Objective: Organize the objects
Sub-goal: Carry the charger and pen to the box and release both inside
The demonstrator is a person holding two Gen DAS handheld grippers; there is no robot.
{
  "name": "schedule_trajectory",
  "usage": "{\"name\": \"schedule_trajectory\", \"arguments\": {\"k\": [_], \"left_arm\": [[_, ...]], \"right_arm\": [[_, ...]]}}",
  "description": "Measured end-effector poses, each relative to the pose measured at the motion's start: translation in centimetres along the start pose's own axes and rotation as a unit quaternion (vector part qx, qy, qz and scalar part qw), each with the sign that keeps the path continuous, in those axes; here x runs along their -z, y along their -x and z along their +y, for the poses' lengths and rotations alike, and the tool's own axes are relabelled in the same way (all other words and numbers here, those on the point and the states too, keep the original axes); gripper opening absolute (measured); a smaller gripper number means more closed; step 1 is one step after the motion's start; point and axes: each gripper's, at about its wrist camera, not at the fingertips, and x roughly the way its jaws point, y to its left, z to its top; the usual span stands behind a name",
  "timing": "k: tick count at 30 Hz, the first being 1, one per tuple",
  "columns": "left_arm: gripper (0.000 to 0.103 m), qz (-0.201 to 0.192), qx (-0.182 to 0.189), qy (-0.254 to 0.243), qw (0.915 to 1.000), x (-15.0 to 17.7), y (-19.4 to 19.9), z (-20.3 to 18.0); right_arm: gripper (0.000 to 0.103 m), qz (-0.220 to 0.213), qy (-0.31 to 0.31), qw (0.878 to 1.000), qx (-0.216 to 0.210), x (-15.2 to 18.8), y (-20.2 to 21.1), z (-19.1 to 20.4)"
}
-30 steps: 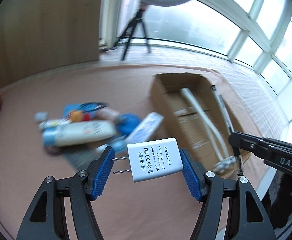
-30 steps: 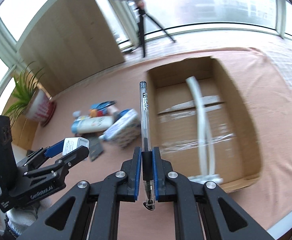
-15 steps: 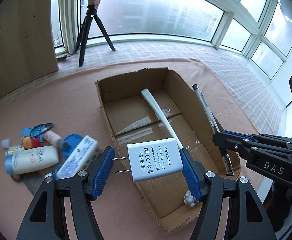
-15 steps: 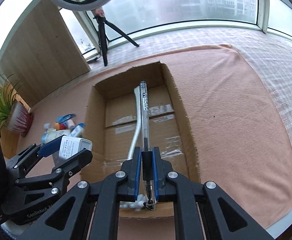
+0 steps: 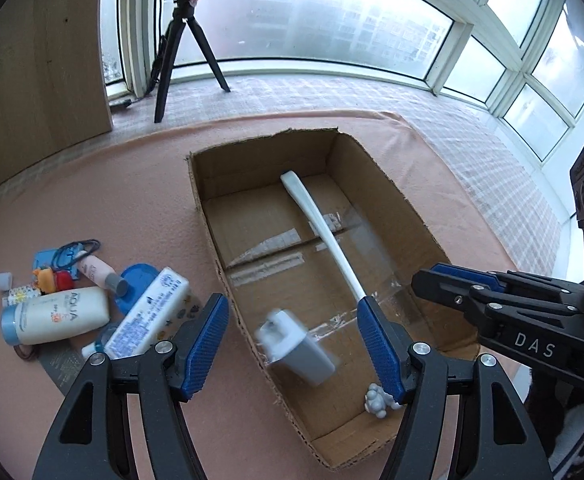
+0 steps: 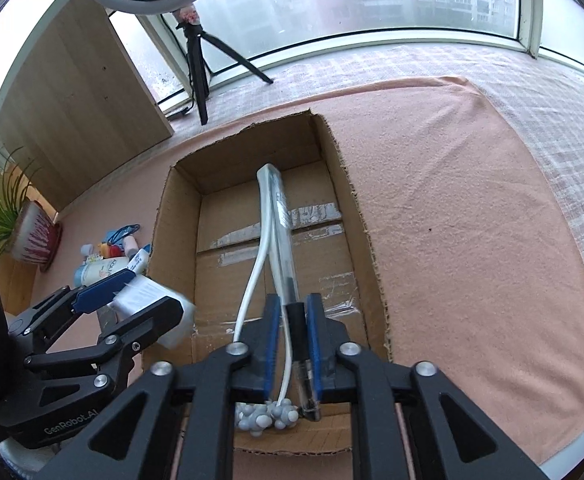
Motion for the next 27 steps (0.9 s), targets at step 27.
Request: {"name": "schedule_trajectory", "arguments": {"k": [27], "left_arm": [[0.070, 0.028, -0.054, 0.114, 0.9916, 0.2, 3.8, 19.1]], "right_arm": [[0.026, -0.020, 0.009, 0.999, -0.046, 2.5, 2.5, 8.1]]}}
